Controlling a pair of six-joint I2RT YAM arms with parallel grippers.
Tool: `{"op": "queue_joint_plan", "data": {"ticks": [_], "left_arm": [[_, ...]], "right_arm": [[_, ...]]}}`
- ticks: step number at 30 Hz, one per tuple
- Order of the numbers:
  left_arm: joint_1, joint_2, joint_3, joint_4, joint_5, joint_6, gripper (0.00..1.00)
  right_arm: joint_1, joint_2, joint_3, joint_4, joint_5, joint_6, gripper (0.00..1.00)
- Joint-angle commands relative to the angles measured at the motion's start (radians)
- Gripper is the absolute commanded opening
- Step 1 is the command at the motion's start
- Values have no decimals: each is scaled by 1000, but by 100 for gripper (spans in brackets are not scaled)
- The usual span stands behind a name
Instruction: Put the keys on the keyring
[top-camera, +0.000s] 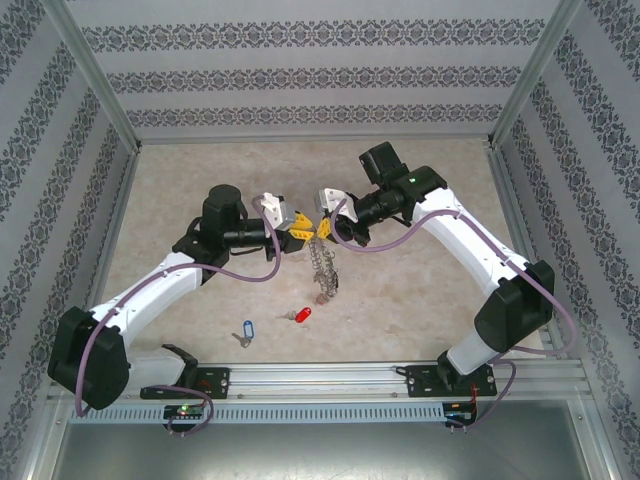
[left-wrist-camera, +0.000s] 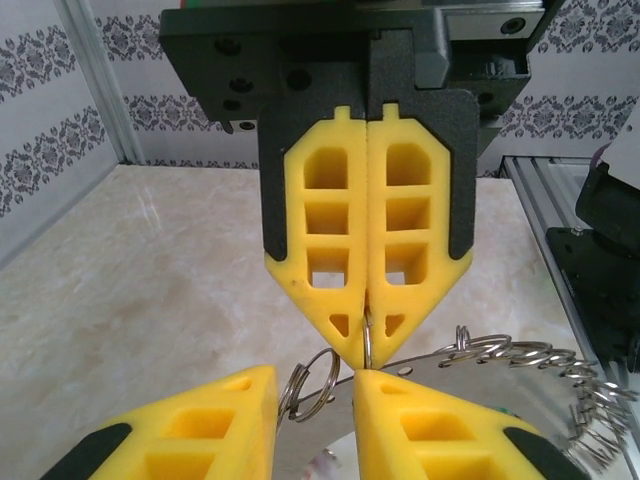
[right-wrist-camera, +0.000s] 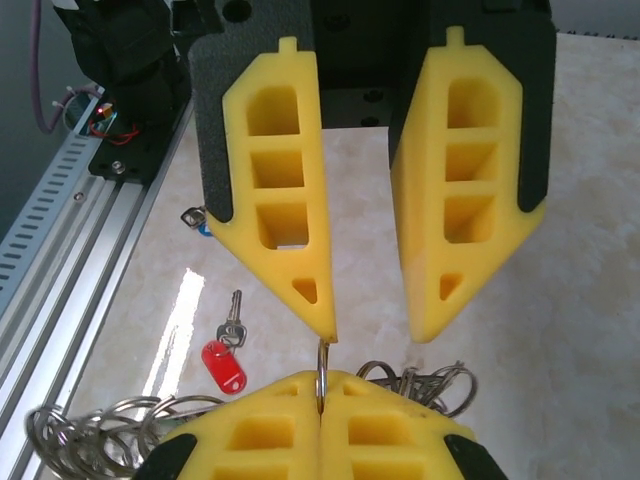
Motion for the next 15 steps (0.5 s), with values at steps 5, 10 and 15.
{"op": "queue_joint_plan", "data": {"ticks": [5, 10, 15], "left_arm": [[-36, 7, 37, -16, 33, 66, 27], [-36, -27, 21, -46, -5, 99, 28], [-34, -41, 19, -72, 16, 94, 28]], "right_arm": [[13, -12, -3, 43, -24, 18, 0], [11, -22, -16, 56, -7, 19, 0], [10, -23, -16, 60, -6, 16, 0]]}}
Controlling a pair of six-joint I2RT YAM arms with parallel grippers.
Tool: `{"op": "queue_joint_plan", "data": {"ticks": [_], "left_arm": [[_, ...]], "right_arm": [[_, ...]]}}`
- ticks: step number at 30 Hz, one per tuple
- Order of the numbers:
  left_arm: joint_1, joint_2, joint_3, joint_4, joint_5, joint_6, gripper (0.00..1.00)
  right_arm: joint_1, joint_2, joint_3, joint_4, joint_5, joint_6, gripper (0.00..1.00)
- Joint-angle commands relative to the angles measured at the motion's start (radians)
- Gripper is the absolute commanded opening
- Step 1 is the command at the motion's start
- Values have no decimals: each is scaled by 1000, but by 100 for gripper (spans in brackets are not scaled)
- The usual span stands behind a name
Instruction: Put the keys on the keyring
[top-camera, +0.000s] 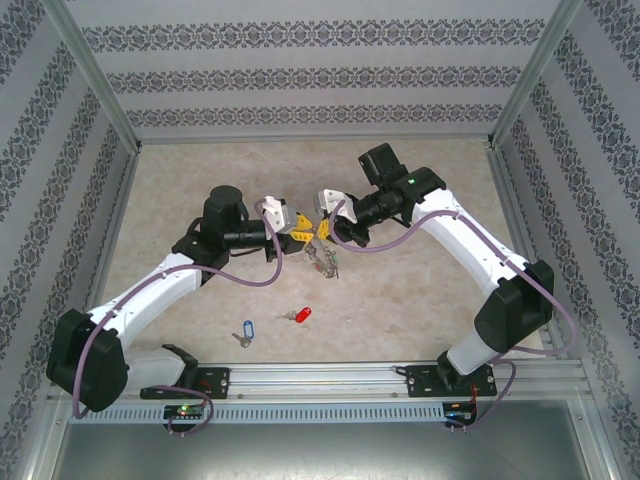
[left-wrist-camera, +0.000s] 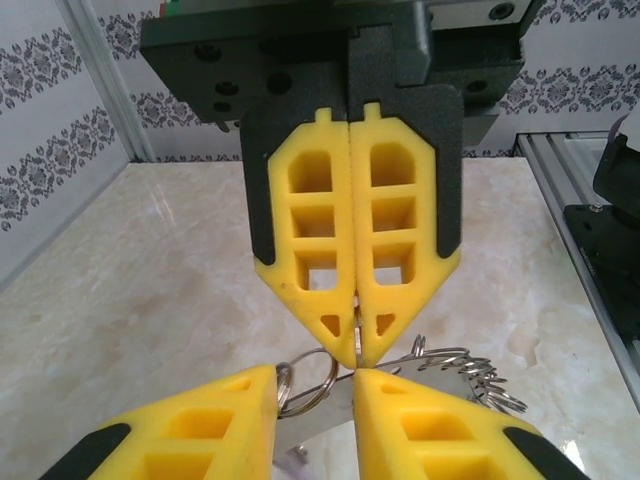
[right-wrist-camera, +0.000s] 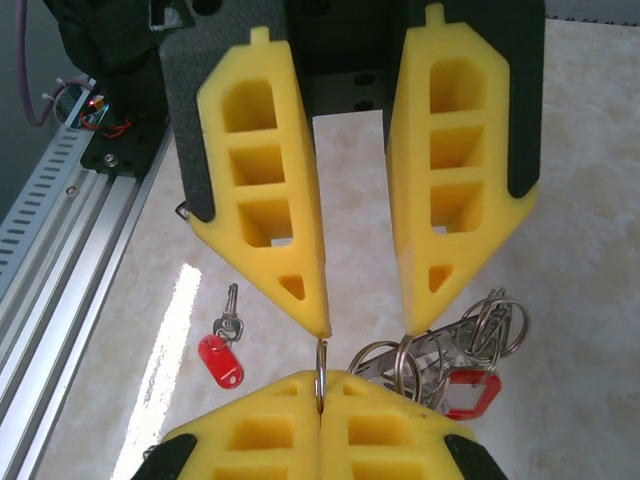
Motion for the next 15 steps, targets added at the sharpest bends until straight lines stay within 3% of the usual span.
{"op": "queue_joint_plan", "data": {"ticks": [1, 15], "left_arm": [[-23, -23, 15, -29, 60, 26, 28], [-24, -22, 36, -36, 21, 28, 27]], "right_arm": [[10, -22, -4, 46, -30, 11, 0], [8, -47, -36, 92, -52, 30, 0]]}}
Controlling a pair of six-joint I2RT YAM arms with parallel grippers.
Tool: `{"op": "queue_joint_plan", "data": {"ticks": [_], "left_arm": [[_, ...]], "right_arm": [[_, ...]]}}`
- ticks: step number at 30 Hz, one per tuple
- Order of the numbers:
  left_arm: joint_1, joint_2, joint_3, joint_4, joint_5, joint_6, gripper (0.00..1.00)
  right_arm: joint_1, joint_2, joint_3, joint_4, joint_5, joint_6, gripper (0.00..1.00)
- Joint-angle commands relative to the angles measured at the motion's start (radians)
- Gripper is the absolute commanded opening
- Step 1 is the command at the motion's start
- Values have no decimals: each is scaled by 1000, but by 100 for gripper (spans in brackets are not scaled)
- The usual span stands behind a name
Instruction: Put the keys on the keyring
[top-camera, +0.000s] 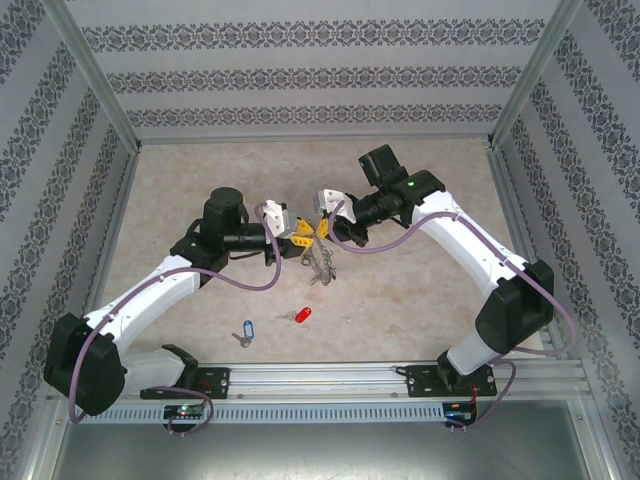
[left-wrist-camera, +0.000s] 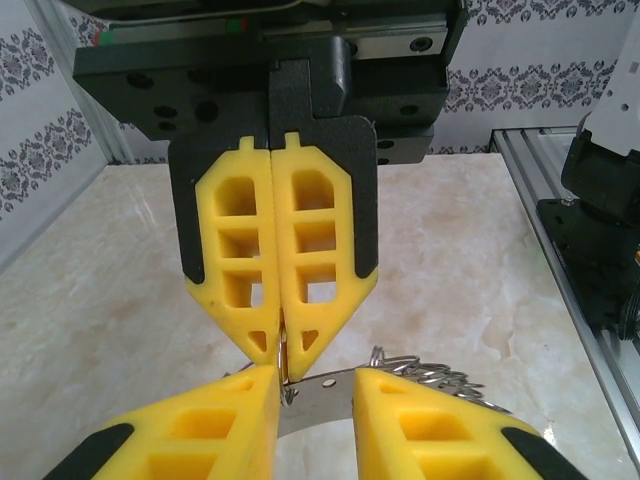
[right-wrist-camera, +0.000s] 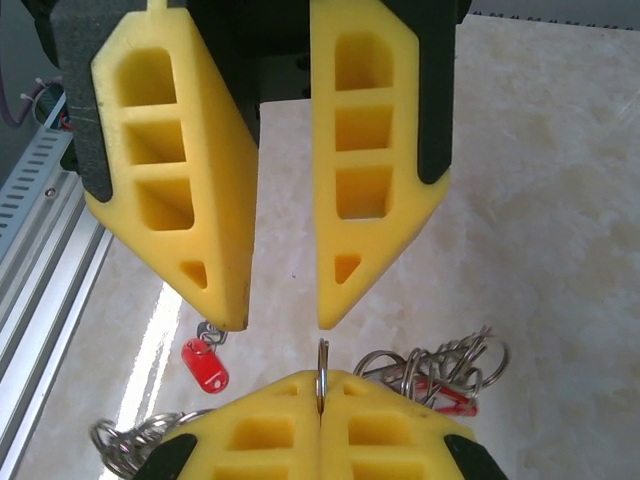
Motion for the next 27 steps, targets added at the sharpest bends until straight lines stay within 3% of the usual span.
{"op": "queue_joint_plan", "data": {"ticks": [1, 18, 27], "left_arm": [[-11, 1, 45, -14, 3, 21, 27], [-11, 51, 122, -177, 4, 129, 26], [-11, 43, 92, -115, -16, 91, 26]], "right_arm": [[8, -41, -2, 32, -56, 10, 0], [18, -63, -42, 71, -47, 26, 0], [16, -76, -55, 86, -58, 35, 0]]}}
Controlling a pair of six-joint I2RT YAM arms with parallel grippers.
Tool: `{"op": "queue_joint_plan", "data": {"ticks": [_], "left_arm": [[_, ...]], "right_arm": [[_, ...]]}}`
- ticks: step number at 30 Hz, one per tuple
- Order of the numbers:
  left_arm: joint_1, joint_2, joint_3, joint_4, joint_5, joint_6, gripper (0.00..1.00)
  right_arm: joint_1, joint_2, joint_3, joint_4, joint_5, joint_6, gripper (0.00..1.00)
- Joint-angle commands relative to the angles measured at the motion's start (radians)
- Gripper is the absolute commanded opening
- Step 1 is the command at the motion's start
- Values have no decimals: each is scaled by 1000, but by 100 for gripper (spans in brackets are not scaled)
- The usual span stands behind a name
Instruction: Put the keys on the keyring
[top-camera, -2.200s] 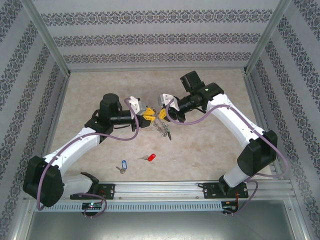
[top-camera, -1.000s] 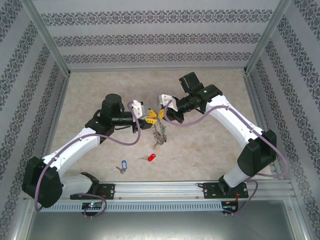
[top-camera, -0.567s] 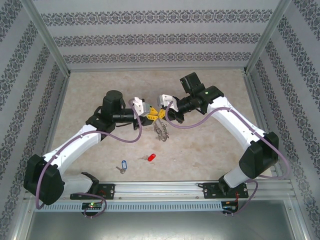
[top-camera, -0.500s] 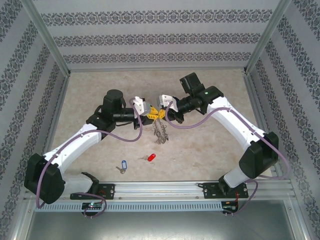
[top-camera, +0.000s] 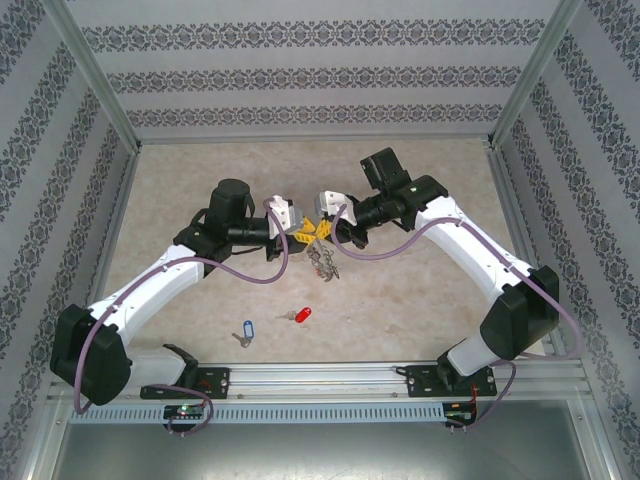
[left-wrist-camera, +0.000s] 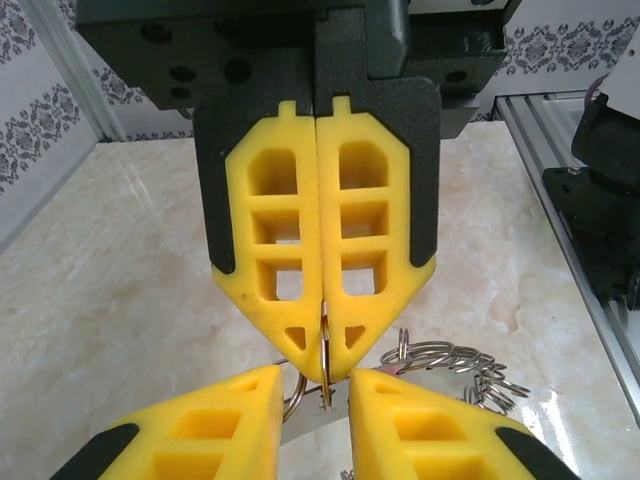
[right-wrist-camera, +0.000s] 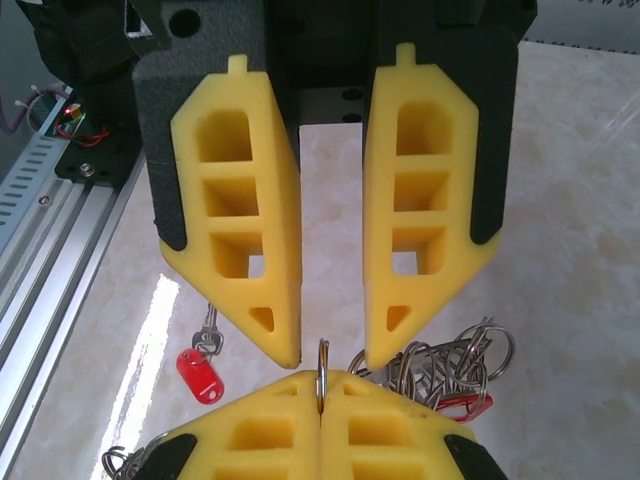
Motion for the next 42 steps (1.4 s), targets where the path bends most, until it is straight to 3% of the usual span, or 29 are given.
{"op": "queue_joint_plan", "data": {"ticks": [1, 3, 10, 14, 24, 42], "left_arm": [[-11, -13, -2, 30, 0, -4, 25], [-11, -3, 16, 8, 5, 9, 23], [-11, 7, 31, -10, 14, 26, 0], [-11, 27, 19, 2, 36, 16, 0], [-21, 112, -120, 305, -5, -77, 0], [-26, 154, -190, 469, -11, -145, 0]], "right_arm": [[9, -37, -10, 25, -58, 10, 0], [12, -40, -13, 28, -60, 10, 0], [18, -49, -14, 33, -54, 20, 0], [18, -60, -43, 61, -45, 40, 0], [-9, -66, -166, 140, -15, 77, 0], [-31, -46, -263, 190, -2, 85, 19]]}}
